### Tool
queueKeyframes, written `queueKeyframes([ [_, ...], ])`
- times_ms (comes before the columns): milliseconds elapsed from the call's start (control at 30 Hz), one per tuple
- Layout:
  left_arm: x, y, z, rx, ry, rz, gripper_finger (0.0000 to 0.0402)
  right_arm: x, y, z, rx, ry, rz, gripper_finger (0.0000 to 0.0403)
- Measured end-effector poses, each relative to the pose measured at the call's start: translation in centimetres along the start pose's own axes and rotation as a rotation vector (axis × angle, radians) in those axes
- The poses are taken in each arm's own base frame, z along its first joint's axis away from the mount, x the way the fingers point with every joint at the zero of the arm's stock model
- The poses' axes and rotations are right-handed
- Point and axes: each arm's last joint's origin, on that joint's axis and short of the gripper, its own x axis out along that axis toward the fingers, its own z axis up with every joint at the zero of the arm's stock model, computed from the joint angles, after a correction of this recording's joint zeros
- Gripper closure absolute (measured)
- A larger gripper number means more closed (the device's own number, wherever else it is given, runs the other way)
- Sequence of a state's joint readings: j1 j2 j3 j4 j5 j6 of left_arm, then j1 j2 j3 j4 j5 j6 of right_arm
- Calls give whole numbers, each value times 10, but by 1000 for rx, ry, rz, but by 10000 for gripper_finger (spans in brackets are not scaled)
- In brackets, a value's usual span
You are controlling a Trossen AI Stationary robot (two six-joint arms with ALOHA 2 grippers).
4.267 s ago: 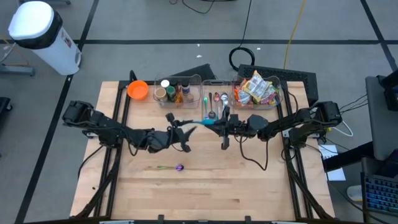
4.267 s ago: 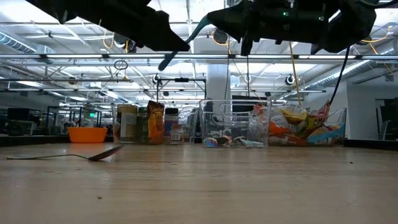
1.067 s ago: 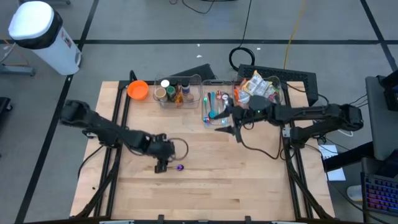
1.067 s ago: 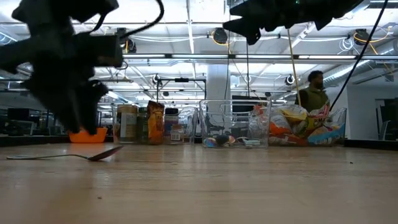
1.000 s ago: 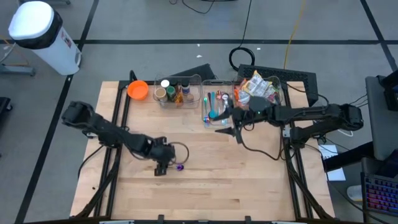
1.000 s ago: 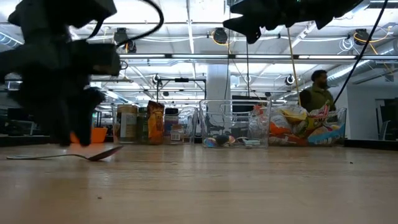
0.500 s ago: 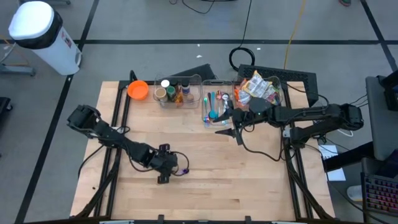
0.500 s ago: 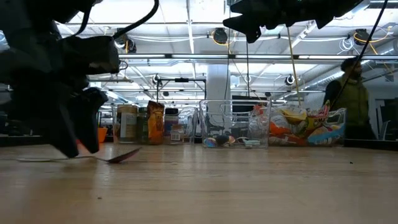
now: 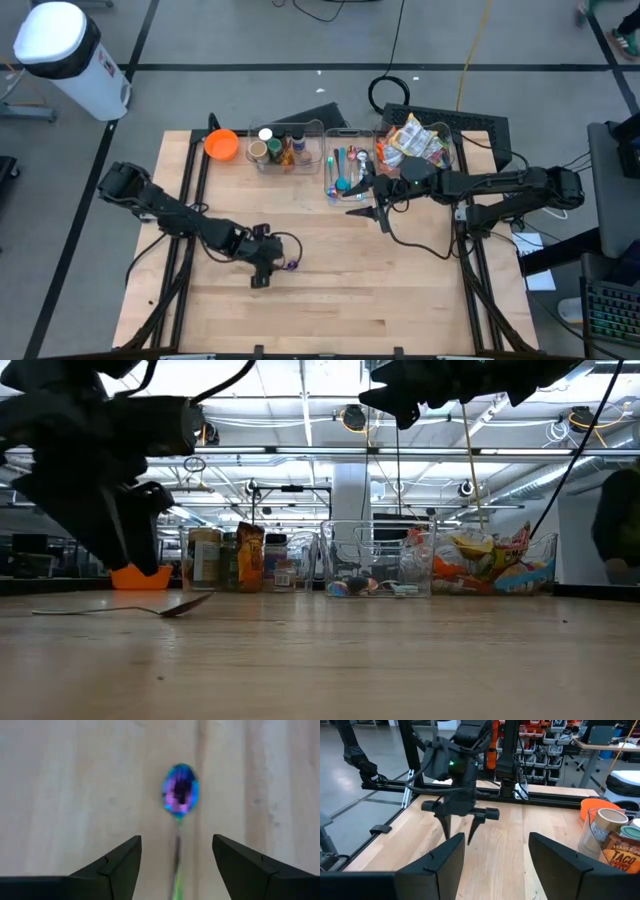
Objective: Pick & Place Food Item
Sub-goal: Put the purple spoon into the center transparent bin
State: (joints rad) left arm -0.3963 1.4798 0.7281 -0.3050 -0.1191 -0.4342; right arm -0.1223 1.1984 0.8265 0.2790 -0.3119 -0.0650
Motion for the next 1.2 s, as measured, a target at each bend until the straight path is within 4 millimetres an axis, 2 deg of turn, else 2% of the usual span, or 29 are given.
queueKeyframes([
  [133, 6, -7, -4, 13, 23, -26, 151, 0, 0, 0, 1, 2, 1, 191],
  [433, 38, -14, -20, 32, 147, 38, 164, 0, 0, -1, 2, 6, 2, 191],
  [567, 41, -13, -22, 21, 163, 51, 224, 0, 0, -1, 2, 5, 1, 191],
  [767, 42, -10, -21, -6, 172, 42, 377, 0, 0, -1, 2, 6, 1, 191],
  [1000, 41, -3, -18, -16, 171, 41, 395, 0, 0, -1, 3, 7, 2, 191],
  [1200, 21, 0, -8, 8, 62, 41, 397, 0, 0, -1, 3, 7, 4, 191],
])
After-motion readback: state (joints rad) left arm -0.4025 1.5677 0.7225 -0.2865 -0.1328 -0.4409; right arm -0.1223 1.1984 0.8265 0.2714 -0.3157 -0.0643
